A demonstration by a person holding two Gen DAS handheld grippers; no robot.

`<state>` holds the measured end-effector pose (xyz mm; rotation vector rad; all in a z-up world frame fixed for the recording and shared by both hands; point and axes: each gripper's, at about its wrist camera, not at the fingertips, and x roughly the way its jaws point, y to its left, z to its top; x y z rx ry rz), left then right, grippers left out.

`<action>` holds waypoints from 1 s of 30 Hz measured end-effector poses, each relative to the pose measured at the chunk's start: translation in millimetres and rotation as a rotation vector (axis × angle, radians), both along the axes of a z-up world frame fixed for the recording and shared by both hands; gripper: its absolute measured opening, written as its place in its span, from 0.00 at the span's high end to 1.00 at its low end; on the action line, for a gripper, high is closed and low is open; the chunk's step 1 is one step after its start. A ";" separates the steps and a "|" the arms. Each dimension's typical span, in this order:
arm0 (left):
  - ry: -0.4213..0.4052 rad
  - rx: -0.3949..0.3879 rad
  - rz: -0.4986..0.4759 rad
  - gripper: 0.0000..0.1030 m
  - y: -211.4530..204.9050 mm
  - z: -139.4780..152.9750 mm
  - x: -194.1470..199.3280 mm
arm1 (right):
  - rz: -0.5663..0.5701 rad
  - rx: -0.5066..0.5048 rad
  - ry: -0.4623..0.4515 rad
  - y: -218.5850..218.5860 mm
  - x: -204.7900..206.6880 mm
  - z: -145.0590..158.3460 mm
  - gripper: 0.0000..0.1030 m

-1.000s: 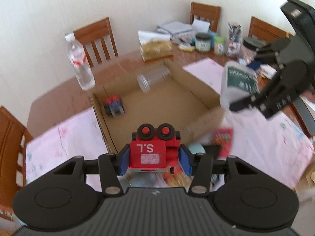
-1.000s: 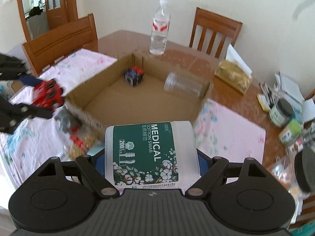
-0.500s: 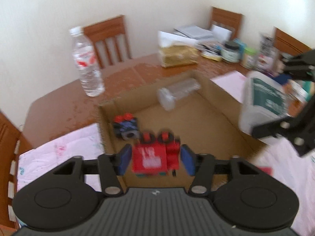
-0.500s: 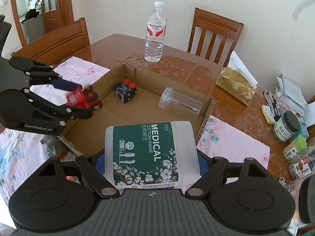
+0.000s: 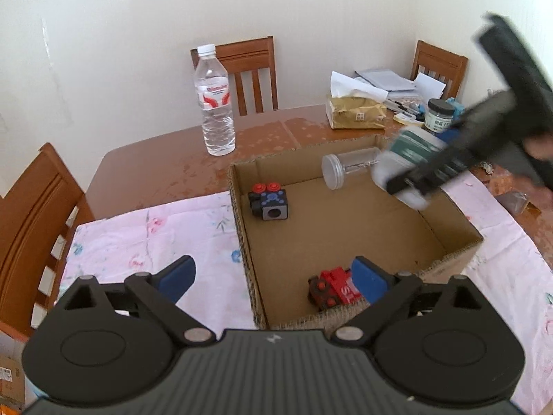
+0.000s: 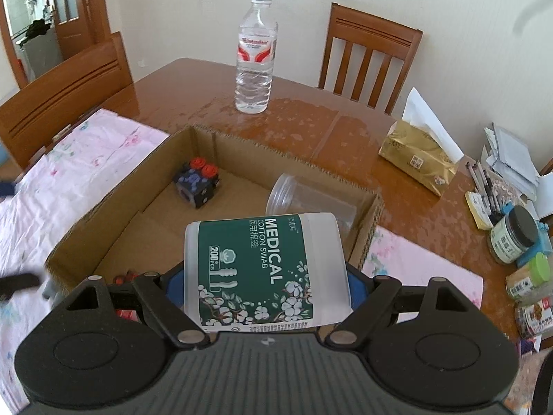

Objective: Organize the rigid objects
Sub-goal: 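Carry the train over the box and open left gripper while right gripper carries the tub, then lower the MEDICAL tub into the box and open right gripper, then withdraw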

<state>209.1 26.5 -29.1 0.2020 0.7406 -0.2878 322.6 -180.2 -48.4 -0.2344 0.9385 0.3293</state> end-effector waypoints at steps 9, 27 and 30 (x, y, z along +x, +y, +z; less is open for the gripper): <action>0.016 -0.010 0.057 0.03 23.5 -6.0 -16.5 | -0.090 -0.014 -0.089 8.1 19.5 12.9 0.00; 0.083 0.007 0.033 0.03 50.7 -30.7 -40.8 | -0.222 -0.021 -0.098 4.7 -88.5 20.6 0.00; 0.098 0.008 0.006 0.03 53.1 -37.5 -42.3 | -0.264 0.000 -0.081 2.8 -109.3 12.5 0.00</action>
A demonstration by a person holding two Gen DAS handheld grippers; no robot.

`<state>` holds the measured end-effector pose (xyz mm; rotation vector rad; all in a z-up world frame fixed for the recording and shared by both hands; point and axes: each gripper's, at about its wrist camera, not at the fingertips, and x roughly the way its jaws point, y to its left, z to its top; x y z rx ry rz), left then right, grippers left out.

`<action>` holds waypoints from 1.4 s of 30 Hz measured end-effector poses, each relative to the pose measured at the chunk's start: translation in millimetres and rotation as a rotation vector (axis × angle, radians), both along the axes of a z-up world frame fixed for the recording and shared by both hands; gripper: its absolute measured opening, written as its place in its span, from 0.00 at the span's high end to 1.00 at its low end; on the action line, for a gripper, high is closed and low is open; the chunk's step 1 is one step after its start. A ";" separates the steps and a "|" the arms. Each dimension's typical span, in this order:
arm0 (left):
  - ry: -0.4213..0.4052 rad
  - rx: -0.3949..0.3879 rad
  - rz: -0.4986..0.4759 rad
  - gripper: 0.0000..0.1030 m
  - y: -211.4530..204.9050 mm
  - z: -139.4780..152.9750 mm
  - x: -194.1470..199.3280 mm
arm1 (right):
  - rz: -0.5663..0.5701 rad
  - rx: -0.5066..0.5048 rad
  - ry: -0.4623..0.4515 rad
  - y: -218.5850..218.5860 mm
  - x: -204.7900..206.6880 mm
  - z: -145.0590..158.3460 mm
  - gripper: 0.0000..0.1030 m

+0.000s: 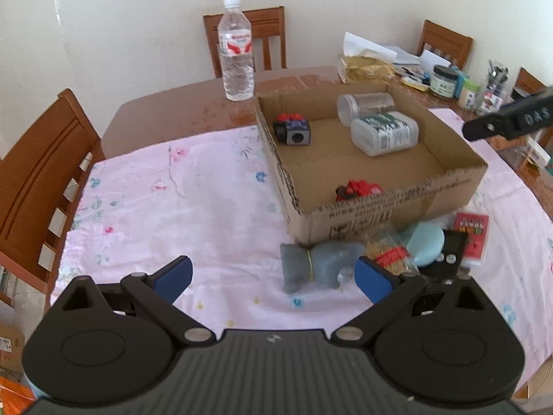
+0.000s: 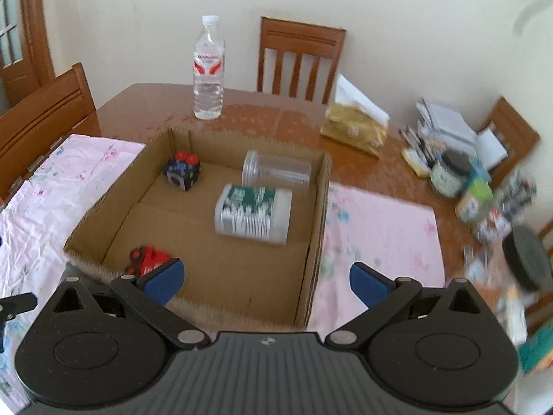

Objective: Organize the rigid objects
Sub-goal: 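Lower the MEDICAL tub into the box and open right gripper, then withdraw, then grasp the grey elephant toy with left gripper while right gripper moves over the pink card pack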

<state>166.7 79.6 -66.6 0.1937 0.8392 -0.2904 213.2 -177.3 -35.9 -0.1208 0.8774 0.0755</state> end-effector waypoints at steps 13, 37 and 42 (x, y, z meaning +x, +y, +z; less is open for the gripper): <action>0.073 0.003 -0.062 0.03 -18.5 -21.5 -8.4 | 0.054 -0.072 0.178 4.2 -47.7 -69.0 0.00; 0.146 0.060 0.068 0.03 -60.3 -27.8 -7.8 | 0.076 0.023 0.241 -34.7 -13.7 -114.8 0.00; 0.151 0.066 0.078 0.03 -64.4 -31.6 -3.2 | -0.012 0.059 0.242 -58.8 -13.6 -115.8 0.00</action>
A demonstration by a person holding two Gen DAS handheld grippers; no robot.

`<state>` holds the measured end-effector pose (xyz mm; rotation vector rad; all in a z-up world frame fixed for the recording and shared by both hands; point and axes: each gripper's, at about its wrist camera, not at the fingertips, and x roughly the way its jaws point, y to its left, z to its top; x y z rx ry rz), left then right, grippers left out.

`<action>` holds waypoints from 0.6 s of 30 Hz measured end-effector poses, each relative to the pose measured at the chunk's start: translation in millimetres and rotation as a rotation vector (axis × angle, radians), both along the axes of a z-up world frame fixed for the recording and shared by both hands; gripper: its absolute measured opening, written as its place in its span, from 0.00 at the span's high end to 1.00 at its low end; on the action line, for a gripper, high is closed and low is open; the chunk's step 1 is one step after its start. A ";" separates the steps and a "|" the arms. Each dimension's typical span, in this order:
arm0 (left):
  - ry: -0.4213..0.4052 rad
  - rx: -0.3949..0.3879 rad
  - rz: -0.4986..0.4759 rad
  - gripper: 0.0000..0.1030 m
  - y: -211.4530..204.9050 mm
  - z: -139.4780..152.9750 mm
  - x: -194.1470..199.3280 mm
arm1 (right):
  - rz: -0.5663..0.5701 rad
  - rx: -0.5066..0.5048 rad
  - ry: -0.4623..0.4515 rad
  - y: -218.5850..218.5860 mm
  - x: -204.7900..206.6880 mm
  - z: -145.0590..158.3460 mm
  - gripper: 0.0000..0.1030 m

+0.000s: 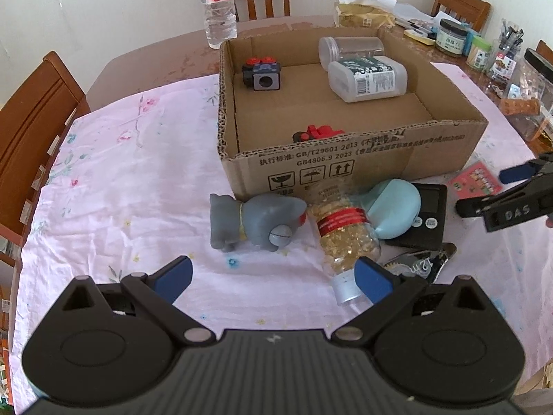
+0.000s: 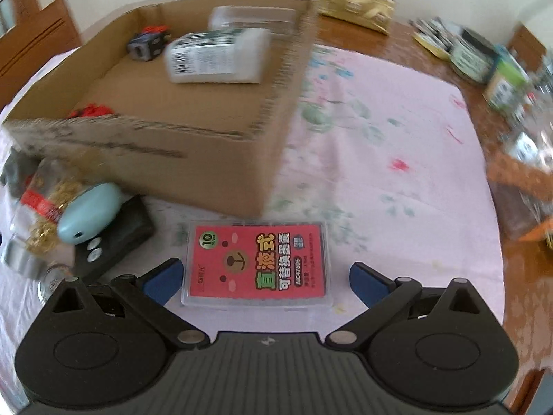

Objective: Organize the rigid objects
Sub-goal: 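Grasp the grey elephant toy with left gripper while right gripper moves over the pink card pack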

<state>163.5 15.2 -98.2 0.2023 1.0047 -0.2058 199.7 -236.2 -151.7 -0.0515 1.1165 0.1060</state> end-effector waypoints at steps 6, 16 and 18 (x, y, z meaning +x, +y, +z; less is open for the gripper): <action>-0.020 -0.031 0.014 0.01 3.0 -4.6 11.4 | 0.038 -0.038 -0.012 4.6 -2.3 -2.1 0.00; -0.098 -0.081 0.022 0.02 18.0 -0.2 23.7 | 0.003 -0.029 -0.030 6.6 -3.2 0.4 0.00; -0.097 -0.088 0.029 0.04 22.8 -3.8 25.9 | -0.003 -0.030 -0.026 6.6 -1.9 0.4 0.00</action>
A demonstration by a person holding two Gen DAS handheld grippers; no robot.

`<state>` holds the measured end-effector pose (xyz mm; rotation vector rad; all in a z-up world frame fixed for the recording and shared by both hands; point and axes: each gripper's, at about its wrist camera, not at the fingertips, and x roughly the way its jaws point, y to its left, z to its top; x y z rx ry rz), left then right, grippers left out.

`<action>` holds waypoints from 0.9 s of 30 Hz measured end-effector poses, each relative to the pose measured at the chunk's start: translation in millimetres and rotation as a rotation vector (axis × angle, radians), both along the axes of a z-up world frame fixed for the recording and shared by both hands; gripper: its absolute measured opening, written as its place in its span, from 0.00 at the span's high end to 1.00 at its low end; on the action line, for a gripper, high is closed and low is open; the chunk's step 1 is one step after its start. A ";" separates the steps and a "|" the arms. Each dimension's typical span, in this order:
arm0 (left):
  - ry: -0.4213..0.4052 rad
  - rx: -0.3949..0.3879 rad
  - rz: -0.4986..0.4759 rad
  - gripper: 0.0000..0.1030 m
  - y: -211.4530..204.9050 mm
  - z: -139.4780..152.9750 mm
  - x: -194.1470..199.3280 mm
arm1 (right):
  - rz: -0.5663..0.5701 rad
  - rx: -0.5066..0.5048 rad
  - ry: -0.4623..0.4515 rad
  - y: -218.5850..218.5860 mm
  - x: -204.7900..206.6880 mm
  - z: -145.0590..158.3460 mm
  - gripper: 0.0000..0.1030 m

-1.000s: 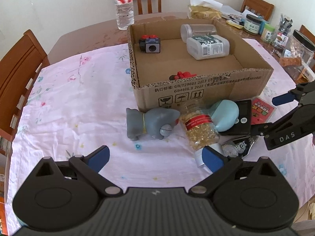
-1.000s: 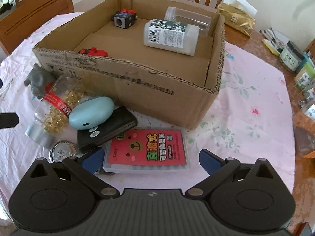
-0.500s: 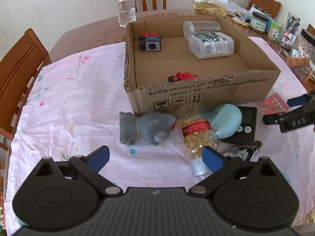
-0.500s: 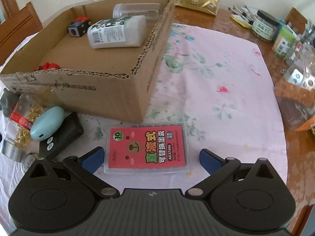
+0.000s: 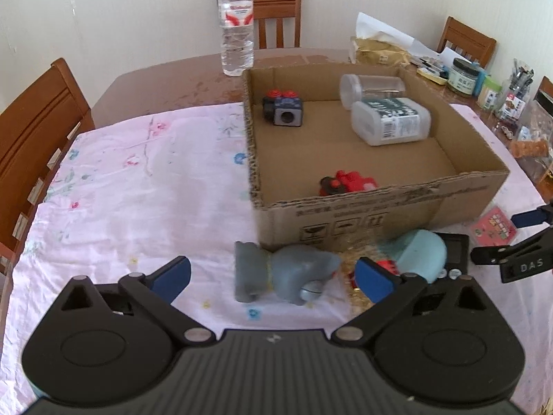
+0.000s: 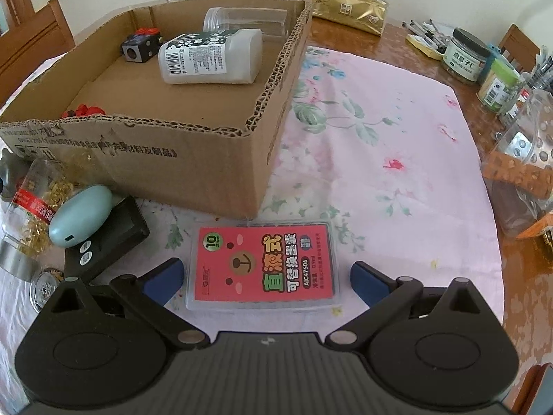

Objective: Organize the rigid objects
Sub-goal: 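Grasp the grey elephant toy with left gripper while right gripper moves over the pink card pack, then close right gripper on the pink card pack while left gripper holds the elephant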

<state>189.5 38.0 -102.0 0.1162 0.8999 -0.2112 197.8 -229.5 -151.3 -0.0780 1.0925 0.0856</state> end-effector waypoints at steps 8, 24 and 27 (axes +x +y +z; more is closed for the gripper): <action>0.057 -0.184 0.015 0.23 18.6 -15.3 14.8 | -0.029 0.001 -0.031 0.9 -2.5 -1.6 0.00; 0.088 -0.161 0.027 0.28 50.0 -15.9 -11.9 | -0.062 -0.003 -0.025 4.2 -2.4 -0.9 0.00; 0.072 -0.146 0.043 0.22 50.5 -19.9 -14.7 | -0.061 -0.002 -0.032 4.1 -3.6 -1.4 0.00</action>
